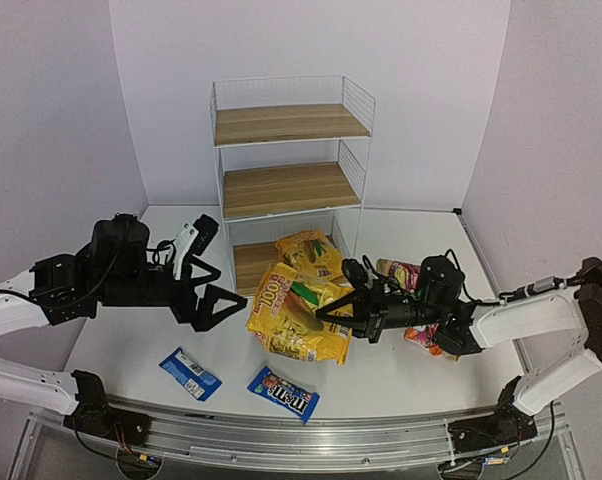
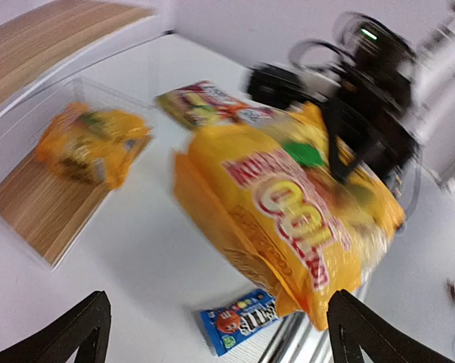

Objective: Place and organize the candy bags onto the shelf

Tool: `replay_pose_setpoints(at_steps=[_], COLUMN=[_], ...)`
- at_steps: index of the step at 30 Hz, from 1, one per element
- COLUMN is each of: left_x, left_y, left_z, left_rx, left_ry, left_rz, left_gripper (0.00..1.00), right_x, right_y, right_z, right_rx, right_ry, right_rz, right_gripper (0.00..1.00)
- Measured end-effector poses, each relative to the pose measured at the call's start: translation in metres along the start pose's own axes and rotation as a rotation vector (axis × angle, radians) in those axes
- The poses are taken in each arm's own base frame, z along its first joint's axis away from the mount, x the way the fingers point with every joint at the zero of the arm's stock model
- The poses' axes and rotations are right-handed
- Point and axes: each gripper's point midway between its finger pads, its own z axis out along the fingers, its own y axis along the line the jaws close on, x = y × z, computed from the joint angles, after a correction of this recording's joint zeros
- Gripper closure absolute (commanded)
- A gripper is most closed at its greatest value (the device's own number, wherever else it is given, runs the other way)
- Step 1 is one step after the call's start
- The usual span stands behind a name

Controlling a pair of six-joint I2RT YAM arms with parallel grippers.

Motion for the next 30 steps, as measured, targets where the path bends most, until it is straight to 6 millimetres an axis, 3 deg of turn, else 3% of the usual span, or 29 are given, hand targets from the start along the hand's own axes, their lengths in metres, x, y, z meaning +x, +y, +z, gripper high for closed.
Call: replay_pose_setpoints(at_steps=[3, 6, 8, 11, 16, 22, 30], left_x=[0.01, 0.022, 0.029, 0.031, 0.015, 0.003, 0.016], left_y=[0.045, 0.074, 0.081, 0.084, 0.079, 0.073, 0.07], left_z=[-0.003, -0.011, -0.016, -0.026, -0.06, -0.094, -0.096], left_rx=[-0.266, -0.461, -0.513, -0.542, -0.502, -0.437, -0.432], left_ry=[0.028, 0.035, 0.032, 0.006, -0.11, -0.218, -0.169], left_rz=[-0.257, -0.455, -0.527, -0.614, -0.707, -0.746, -0.757], left_gripper=[0.01, 0.0, 0.0, 0.0, 0.0, 0.0, 0.0], right_x=[-0.011, -0.017, -0.02, -0.021, -0.038, -0.076, -0.123], right_y=[-0.038, -0.064, -0.078, -0.103, -0.143, -0.136, -0.127], right_z=[-0.008, -0.021, -0.023, -0.01, 0.021, 0.052, 0.081], right_rx=[0.18, 0.331, 0.41, 0.507, 0.604, 0.538, 0.421], right_ry=[-0.12, -0.232, -0.285, -0.313, -0.384, -0.562, -0.774], right_rz=[-0.008, -0.05, -0.083, -0.123, -0.187, -0.288, -0.328], right_gripper=[1.0, 1.0, 1.0, 1.0, 1.0, 1.0, 1.0])
